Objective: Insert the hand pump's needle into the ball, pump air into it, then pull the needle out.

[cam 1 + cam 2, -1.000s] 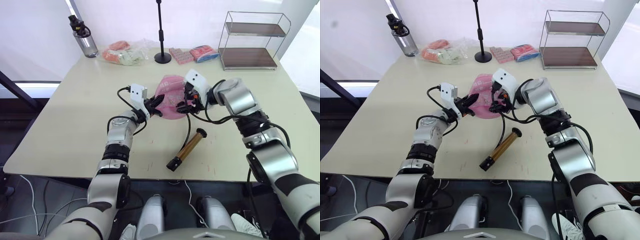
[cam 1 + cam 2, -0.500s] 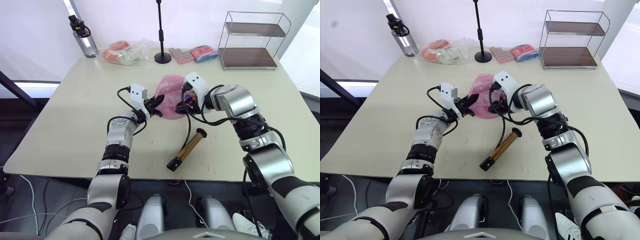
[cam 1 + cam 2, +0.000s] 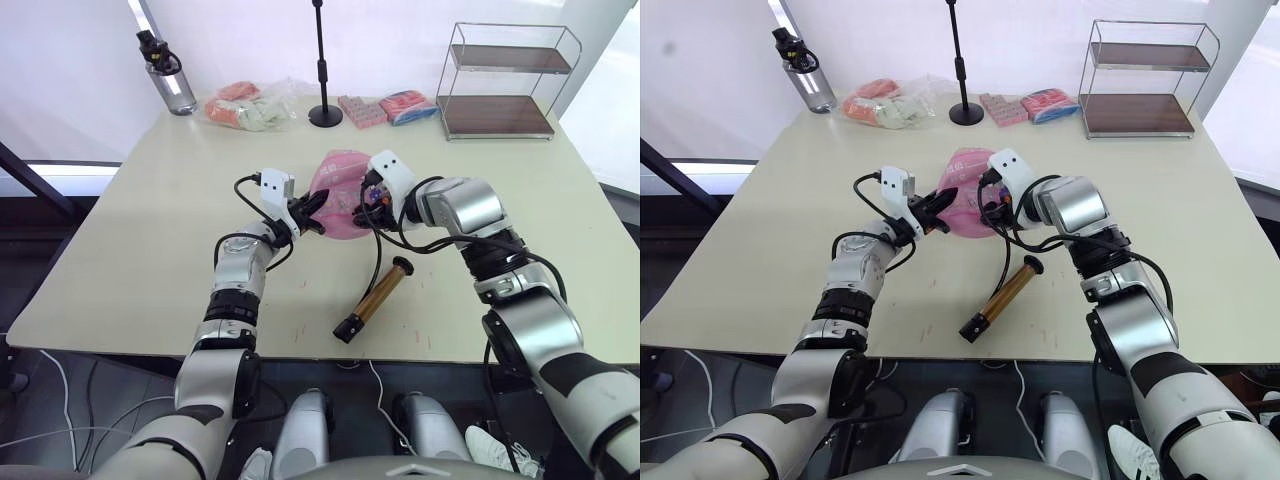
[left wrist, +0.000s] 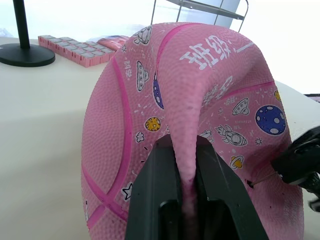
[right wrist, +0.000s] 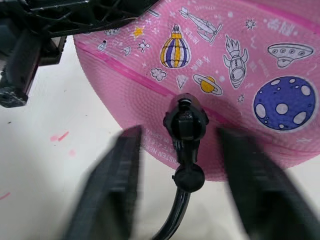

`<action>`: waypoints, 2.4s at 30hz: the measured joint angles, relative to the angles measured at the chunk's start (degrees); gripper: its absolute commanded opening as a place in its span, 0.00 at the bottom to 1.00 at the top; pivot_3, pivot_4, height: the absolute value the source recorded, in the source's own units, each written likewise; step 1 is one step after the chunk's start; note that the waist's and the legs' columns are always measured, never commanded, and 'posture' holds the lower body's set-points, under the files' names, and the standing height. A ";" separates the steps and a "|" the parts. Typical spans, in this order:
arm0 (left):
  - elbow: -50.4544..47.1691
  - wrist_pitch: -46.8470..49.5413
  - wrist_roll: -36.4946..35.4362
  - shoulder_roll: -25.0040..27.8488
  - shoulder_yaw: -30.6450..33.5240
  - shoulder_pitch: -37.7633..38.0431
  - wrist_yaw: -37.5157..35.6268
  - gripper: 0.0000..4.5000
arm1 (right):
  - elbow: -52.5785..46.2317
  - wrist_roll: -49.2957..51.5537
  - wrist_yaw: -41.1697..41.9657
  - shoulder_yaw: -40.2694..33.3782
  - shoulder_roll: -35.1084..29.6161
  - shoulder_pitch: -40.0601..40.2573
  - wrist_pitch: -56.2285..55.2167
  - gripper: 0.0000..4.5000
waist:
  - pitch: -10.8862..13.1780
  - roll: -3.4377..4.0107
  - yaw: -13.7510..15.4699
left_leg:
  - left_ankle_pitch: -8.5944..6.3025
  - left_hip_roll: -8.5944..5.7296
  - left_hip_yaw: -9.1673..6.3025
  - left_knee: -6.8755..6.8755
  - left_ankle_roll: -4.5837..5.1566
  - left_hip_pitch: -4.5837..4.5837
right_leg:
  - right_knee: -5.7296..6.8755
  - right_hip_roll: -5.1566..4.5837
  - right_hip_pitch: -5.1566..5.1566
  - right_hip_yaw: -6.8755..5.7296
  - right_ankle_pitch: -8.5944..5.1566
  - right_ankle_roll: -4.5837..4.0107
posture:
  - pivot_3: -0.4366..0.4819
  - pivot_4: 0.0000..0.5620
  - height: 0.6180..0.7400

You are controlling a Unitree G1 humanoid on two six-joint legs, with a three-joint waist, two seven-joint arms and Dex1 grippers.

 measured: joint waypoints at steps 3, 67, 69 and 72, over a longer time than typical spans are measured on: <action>0.01 -0.02 0.00 0.00 0.00 0.00 0.00 0.00 | 0.93 0.41 -0.64 0.00 0.00 -0.07 -0.46 0.50 | 0.00 0.00 -0.01 | 0.00 0.00 0.00 0.00 0.00 0.00 | -0.01 0.00 0.00 0.00 0.00 0.00 | 0.48 0.27 0.93; -0.50 2.88 -0.12 0.16 0.37 0.44 2.72 0.00 | 35.28 -18.42 7.95 17.93 6.49 -16.53 -31.62 0.08 | -0.95 0.23 -1.43 | -0.01 0.04 -0.02 -0.03 -0.01 0.24 | -0.01 0.00 0.08 -0.02 -0.05 0.06 | 0.48 0.27 0.93; -0.57 3.27 -0.14 0.16 0.45 0.59 2.91 0.00 | 37.10 -19.42 7.33 17.53 7.51 -16.97 -32.44 0.08 | -1.14 0.24 -1.52 | -0.01 0.04 -0.01 -0.06 -0.01 0.30 | -0.01 0.00 0.11 -0.02 -0.07 0.09 | 0.48 0.27 0.93; -1.09 3.89 -0.50 0.16 0.71 1.06 3.20 0.00 | 38.71 -20.13 6.46 17.26 8.56 -17.31 -33.37 0.08 | -1.26 0.23 -1.67 | -0.01 0.04 0.01 -0.12 -0.02 0.40 | -0.01 -0.01 0.18 0.00 -0.09 0.11 | 0.48 0.27 0.93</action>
